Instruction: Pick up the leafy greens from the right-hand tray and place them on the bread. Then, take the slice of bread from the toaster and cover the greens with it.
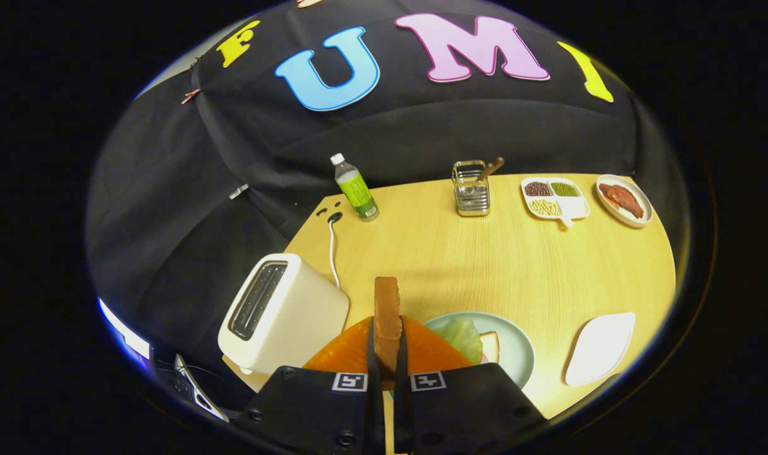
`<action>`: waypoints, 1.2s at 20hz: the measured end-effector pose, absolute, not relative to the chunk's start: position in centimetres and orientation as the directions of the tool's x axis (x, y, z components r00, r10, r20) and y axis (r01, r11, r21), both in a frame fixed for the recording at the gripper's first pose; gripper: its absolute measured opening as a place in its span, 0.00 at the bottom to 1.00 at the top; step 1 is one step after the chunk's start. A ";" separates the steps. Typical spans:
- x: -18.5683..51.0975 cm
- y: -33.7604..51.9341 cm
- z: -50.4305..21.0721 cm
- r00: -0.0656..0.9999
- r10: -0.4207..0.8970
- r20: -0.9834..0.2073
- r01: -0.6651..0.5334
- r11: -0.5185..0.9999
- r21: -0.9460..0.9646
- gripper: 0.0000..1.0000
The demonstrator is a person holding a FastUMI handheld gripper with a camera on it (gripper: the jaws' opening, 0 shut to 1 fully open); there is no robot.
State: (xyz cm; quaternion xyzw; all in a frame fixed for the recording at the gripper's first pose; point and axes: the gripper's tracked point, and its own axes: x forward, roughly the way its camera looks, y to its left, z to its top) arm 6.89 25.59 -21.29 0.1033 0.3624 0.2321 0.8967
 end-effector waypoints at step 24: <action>6.2 15.3 -30.9 0.626 0.286 -0.726 -0.039 0.940 0.338 0.59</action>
